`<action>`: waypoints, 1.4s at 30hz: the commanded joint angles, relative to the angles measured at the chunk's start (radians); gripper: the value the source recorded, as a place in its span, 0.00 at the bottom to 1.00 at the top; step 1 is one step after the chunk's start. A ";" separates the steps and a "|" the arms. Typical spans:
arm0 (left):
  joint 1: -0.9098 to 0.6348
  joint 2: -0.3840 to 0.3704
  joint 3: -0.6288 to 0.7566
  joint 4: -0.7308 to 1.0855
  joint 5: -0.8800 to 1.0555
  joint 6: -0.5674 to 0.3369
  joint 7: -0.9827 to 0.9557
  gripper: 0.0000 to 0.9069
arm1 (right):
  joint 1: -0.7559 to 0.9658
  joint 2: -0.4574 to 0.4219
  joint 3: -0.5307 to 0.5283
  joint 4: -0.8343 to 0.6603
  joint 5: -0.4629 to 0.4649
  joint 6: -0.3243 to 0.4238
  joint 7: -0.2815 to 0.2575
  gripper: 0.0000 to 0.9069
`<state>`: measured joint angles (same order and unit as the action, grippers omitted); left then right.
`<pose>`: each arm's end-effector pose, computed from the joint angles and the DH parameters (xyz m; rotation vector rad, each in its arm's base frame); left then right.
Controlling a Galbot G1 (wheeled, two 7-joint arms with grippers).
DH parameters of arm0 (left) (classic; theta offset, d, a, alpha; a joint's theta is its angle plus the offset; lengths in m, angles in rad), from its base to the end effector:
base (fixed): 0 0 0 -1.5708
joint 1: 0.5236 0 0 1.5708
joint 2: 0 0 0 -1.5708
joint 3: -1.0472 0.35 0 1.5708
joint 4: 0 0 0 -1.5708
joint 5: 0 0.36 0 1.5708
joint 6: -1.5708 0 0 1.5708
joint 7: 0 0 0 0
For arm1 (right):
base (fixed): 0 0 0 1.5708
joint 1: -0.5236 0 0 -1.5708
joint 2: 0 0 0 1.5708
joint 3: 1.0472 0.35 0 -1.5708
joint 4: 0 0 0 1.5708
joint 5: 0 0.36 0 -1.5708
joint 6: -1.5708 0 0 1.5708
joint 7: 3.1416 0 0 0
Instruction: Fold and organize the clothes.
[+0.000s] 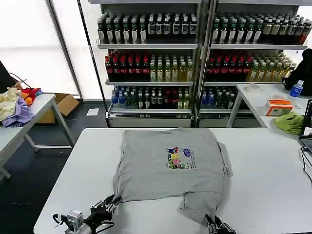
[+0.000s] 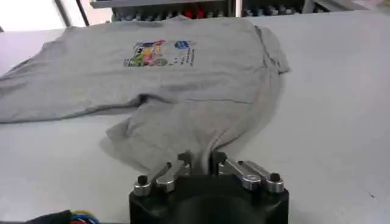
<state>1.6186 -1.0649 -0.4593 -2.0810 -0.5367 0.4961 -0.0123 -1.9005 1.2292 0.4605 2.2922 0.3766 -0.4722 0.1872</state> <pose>0.1760 0.0668 -0.3059 -0.3839 -2.4655 0.0705 0.0934 -0.0215 -0.2766 0.1460 -2.4705 -0.0662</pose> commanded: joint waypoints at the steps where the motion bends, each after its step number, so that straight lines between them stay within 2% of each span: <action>1: 0.024 -0.017 -0.007 -0.022 0.077 -0.088 -0.026 0.02 | -0.009 0.000 0.005 0.016 -0.005 0.068 -0.021 0.00; 9: 0.131 -0.033 -0.062 -0.170 0.119 -0.082 -0.027 0.02 | -0.161 0.001 0.031 0.124 -0.016 0.143 -0.058 0.00; 16: 0.237 -0.029 -0.107 -0.255 0.169 -0.050 -0.027 0.02 | -0.357 -0.002 0.032 0.179 -0.075 0.234 -0.089 0.00; 20: 0.320 -0.016 -0.135 -0.306 0.174 -0.020 -0.025 0.02 | -0.485 0.004 0.065 0.191 -0.116 0.320 -0.150 0.00; 24: 0.344 -0.011 -0.147 -0.342 0.180 0.007 -0.023 0.02 | -0.513 0.001 0.078 0.191 -0.114 0.380 -0.168 0.00; 28: 0.293 -0.010 -0.145 -0.337 0.177 0.031 -0.024 0.02 | -0.436 0.013 0.088 0.179 -0.097 0.408 -0.175 0.00; 31: 0.216 0.000 -0.145 -0.315 0.159 0.049 -0.023 0.02 | -0.288 0.016 0.091 0.163 -0.068 0.403 -0.163 0.00; 34: 0.103 0.015 -0.144 -0.284 0.108 0.070 -0.023 0.01 | -0.127 0.025 0.087 0.140 -0.023 0.378 -0.134 0.00; 38: -0.048 0.034 -0.127 -0.221 0.072 0.080 -0.003 0.02 | 0.122 -0.002 0.072 0.093 0.095 0.322 -0.057 0.00; 42: -0.143 0.038 -0.114 -0.133 0.040 0.080 0.018 0.01 | 0.282 -0.025 0.044 0.025 0.123 0.296 -0.031 0.00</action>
<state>1.7339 -1.0443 -0.5810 -2.3313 -0.4291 0.5494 -0.0212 -1.8867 1.2163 0.5130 2.3713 0.4273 -0.1634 0.1157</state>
